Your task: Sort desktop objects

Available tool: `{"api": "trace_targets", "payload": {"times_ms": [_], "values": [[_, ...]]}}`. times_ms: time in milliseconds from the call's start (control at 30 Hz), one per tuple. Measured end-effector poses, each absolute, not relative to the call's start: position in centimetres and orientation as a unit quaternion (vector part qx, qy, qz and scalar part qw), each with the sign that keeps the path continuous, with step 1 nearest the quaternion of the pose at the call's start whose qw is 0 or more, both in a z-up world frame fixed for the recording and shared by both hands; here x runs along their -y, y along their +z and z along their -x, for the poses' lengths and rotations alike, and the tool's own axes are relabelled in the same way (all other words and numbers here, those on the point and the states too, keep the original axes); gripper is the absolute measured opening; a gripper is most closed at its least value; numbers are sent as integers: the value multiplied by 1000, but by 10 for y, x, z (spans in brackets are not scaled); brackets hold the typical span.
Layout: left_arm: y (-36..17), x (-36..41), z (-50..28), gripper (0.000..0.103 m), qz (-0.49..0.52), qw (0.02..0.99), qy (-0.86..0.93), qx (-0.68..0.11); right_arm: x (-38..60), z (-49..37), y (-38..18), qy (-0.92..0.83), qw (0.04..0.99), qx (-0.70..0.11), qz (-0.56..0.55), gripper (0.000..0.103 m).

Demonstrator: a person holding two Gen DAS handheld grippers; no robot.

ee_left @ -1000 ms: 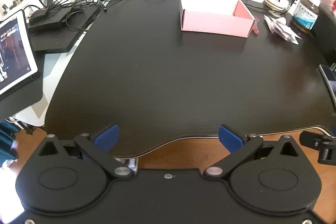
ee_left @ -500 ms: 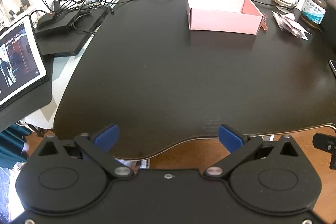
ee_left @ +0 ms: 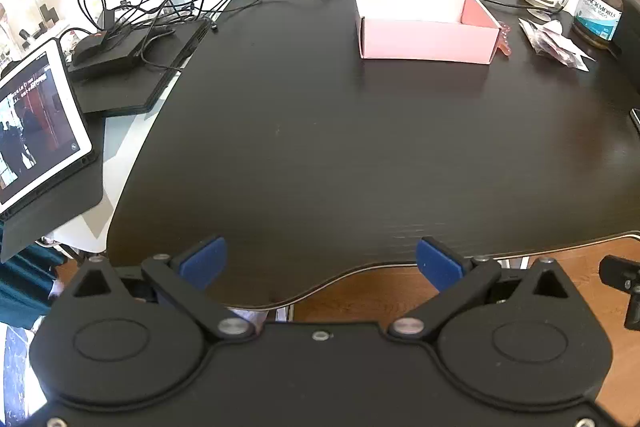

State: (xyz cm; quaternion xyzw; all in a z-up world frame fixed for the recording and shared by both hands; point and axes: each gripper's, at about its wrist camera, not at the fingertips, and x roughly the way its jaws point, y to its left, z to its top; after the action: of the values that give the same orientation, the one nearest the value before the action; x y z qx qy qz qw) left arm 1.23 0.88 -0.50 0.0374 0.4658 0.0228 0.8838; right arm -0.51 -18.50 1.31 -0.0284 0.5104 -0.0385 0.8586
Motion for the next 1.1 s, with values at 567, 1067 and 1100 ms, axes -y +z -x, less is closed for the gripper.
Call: {"api": "trace_targets", "payload": {"times_ms": [567,1067,1100], "values": [[-6,-16,-15,103,-25,883,35,-468,189,3,14,-22,856,-516,6,102],[-5,-17,-18,103,-21,882,24,-470,188,0,15,-29,856,-515,1,102],[-6,-17,-18,103,-22,881,24,-472,188,0,15,-30,857,-515,2,102]]}}
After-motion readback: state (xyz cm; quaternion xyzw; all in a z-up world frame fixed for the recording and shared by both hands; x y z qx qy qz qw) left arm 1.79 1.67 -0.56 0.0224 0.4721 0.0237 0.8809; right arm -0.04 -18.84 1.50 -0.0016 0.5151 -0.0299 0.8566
